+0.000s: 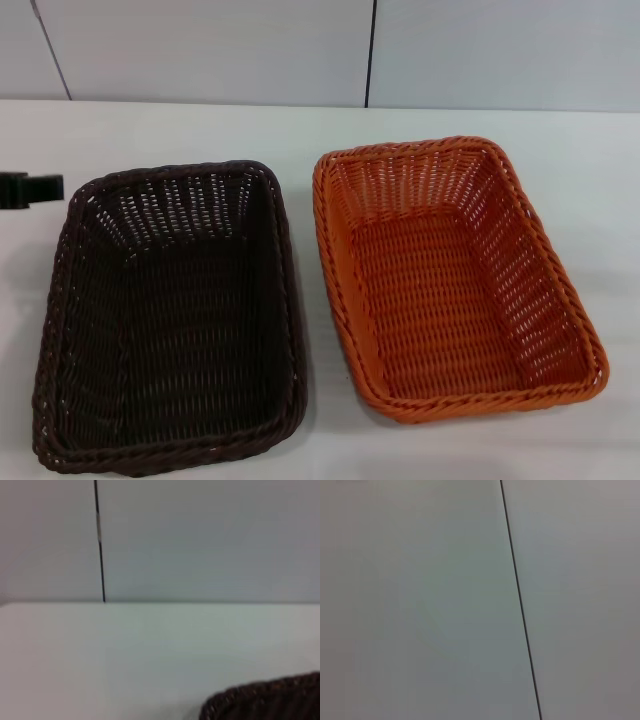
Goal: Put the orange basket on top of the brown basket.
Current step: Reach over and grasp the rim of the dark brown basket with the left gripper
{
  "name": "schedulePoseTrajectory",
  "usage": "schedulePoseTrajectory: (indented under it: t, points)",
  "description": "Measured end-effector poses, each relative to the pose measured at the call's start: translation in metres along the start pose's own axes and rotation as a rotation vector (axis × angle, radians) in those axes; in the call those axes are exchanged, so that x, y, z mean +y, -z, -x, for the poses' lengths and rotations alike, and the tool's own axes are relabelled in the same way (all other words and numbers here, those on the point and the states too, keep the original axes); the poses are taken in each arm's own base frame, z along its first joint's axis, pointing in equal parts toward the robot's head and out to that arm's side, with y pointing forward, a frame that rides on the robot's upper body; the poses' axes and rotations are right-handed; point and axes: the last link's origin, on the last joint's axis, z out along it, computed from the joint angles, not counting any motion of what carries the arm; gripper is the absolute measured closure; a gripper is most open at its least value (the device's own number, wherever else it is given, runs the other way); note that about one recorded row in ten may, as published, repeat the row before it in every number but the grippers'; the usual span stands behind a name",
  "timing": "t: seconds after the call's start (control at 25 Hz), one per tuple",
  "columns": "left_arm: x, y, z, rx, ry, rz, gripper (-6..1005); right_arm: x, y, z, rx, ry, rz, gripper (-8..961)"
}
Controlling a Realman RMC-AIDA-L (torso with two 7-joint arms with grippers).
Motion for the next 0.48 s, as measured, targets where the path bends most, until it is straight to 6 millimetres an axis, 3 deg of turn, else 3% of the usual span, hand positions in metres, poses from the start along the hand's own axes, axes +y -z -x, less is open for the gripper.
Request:
schedulePoseTrajectory:
  t: [0.2,0.48]
  points:
    - [0.006,-0.003,0.008,-0.037,0.027,0.016,207,-0.001,-0.004,-0.002,0.003,0.002,-0.001,161]
    - [0.006,-0.023,0.031,-0.148,0.073,0.026,217,0.002,-0.009,-0.002,-0.003,-0.001,0.005,161]
